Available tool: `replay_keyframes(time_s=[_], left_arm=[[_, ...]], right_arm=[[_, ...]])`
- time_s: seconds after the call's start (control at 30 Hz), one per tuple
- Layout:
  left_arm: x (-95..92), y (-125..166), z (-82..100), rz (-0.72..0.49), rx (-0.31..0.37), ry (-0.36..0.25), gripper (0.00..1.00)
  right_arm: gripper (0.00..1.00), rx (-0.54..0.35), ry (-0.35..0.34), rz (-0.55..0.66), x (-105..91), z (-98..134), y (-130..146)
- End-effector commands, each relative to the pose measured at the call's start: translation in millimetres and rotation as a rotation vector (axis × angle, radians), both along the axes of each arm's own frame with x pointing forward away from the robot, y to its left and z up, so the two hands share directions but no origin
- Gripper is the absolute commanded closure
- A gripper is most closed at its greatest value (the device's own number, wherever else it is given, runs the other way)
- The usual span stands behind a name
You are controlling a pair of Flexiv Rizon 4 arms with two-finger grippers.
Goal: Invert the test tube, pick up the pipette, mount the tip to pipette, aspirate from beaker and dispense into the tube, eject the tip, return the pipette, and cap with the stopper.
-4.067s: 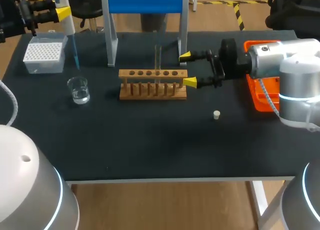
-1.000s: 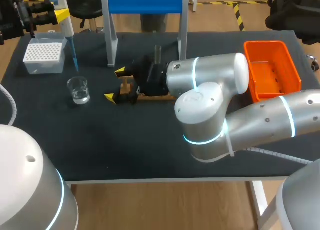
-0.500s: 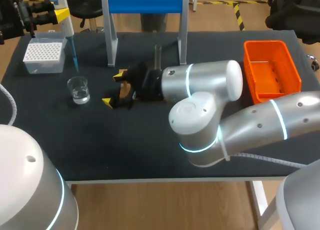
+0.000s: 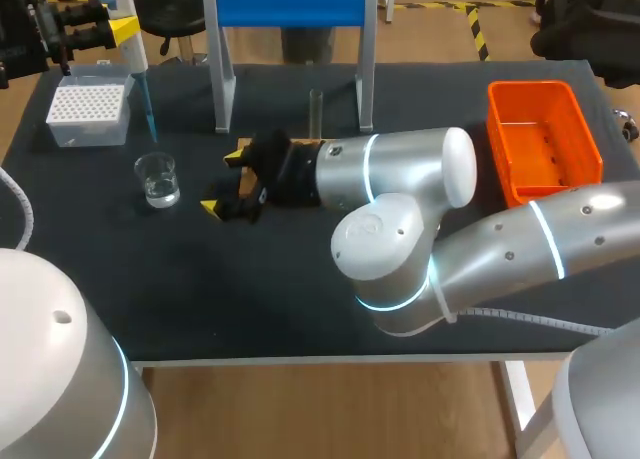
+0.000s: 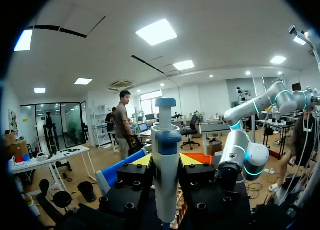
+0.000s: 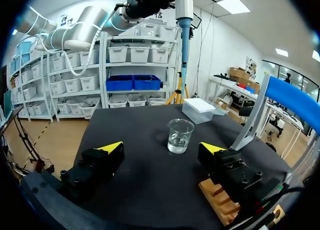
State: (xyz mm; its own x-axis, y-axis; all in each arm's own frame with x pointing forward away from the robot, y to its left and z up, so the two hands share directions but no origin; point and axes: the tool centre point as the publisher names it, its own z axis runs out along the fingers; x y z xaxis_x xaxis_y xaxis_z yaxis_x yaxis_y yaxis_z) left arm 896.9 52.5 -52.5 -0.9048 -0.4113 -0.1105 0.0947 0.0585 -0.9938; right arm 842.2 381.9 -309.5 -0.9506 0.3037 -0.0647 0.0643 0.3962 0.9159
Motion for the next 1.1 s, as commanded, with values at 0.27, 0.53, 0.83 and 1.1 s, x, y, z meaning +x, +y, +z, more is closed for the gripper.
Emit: replay_keyframes(time_s=[0.27,0.53,0.83,1.1], left_arm=[[-0.2,-1.3,-0.5,0.004,-0.002,-0.003,1.0],[-0.2,-1.3,-0.5,0.004,-0.002,-0.003,1.0],[2.3,-6.0,-3.2,-0.015,0.001,-0.022,1.0],[3.2,-7.5,-16.0,-0.03,0.013,-0.045,1.0]], right_arm=[[0.0,0.001,-0.001,-0.002,-1.7,-0.5,1.0],[0.0,0.001,-0.001,-0.002,-1.7,-0.5,1.0],[0.0,0.001,-0.001,-0.002,-1.7,-0.5,1.0],[0.0,0.001,-0.001,-0.002,-1.7,-0.5,1.0]])
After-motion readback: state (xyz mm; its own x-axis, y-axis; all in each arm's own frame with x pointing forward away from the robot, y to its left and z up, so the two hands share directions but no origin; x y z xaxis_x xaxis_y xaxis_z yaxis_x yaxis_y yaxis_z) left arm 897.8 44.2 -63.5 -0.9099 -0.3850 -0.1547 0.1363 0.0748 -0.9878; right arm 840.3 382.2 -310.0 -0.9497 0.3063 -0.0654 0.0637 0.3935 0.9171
